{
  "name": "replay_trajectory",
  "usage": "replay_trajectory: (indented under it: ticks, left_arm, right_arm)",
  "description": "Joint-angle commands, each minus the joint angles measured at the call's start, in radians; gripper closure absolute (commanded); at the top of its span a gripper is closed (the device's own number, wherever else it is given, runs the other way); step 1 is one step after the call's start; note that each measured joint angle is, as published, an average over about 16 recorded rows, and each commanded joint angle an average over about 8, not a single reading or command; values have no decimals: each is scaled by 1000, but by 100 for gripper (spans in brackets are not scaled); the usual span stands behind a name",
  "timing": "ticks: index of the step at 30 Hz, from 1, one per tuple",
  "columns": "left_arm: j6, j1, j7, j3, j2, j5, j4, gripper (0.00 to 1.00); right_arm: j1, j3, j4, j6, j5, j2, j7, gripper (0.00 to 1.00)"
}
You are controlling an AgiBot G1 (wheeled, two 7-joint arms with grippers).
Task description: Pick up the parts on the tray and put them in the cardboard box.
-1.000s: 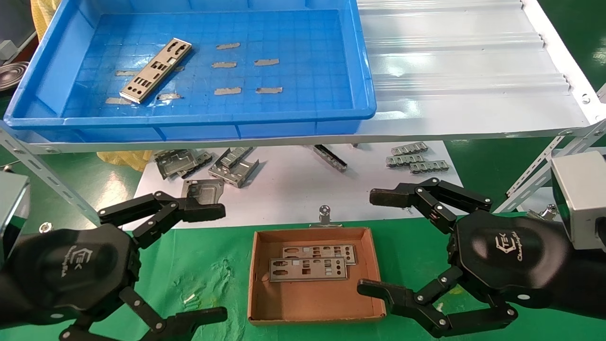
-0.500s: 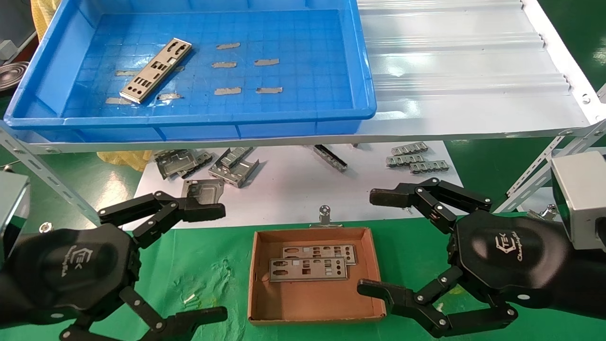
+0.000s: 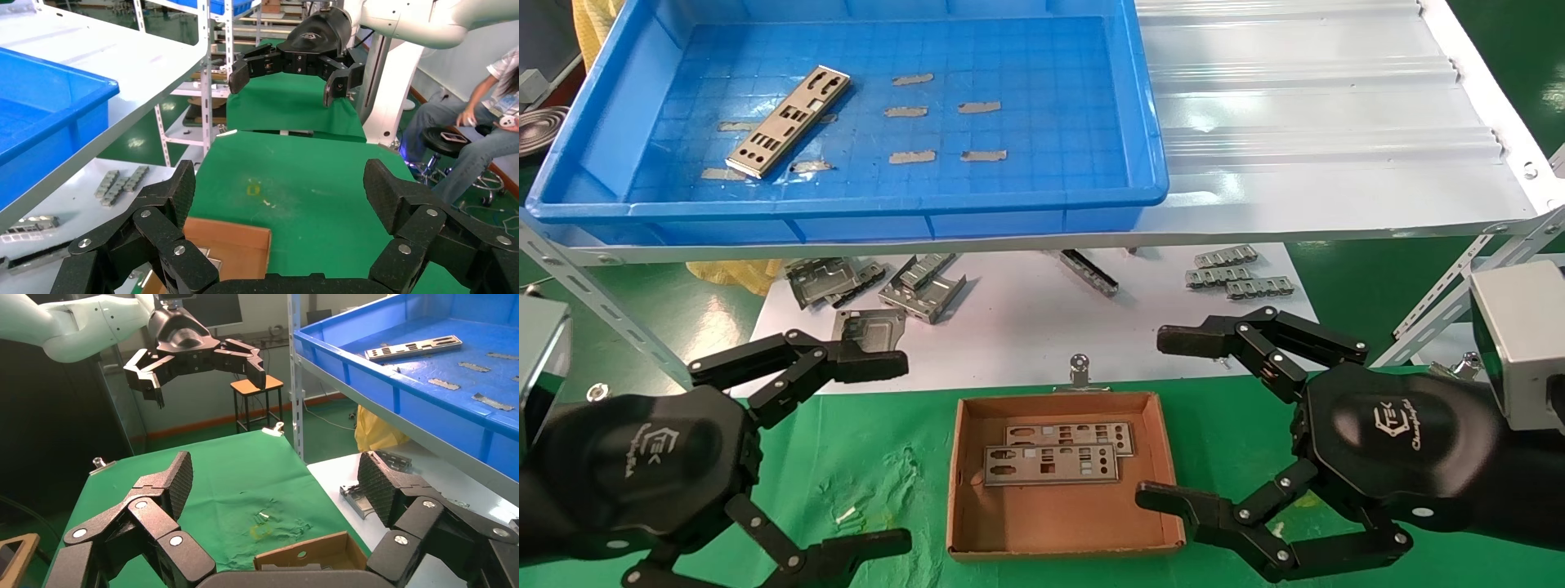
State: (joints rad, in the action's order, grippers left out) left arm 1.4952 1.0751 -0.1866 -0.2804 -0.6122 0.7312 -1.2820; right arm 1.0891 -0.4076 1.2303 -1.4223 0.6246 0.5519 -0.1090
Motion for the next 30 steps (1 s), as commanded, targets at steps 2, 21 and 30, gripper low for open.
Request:
replay_trajectory:
  ticks: [2,21,30]
  left_arm:
    - [0,0,0,0,0,0,0,0]
    - [0,0,0,0,0,0,0,0]
    - [0,0,0,0,0,0,0,0]
  right_arm:
    - [0,0,0,0,0,0,0,0]
    - [0,0,0,0,0,0,0,0]
    - [0,0,0,0,0,0,0,0]
